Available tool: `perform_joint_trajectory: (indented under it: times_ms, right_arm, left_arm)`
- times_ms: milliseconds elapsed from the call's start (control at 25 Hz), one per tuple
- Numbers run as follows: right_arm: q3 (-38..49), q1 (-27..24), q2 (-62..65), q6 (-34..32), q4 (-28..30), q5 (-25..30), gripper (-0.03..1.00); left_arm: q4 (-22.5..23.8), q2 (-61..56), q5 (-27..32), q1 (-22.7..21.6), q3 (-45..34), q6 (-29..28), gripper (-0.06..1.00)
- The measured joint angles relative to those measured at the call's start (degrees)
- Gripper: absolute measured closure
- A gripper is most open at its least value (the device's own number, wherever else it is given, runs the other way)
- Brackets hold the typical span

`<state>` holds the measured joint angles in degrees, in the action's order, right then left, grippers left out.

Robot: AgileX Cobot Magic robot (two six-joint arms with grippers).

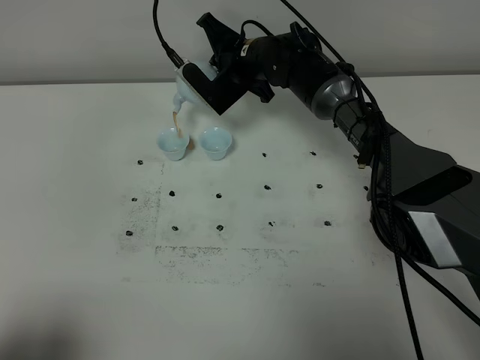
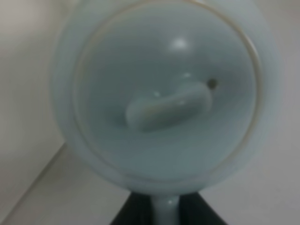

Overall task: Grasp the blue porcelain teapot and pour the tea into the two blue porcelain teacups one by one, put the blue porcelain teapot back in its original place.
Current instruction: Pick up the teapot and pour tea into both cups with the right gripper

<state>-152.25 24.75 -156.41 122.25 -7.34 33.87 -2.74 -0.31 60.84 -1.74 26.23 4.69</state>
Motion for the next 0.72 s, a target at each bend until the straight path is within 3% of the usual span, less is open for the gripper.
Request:
perform_joint_trajectory:
  times_ms: [720]
  right_arm:
    - [0.0,1.0,0.0,0.2,-1.1,0.2,0.93]
  left_arm:
    - [0.0,0.0,0.0,0.0,0.0,0.0,0.34]
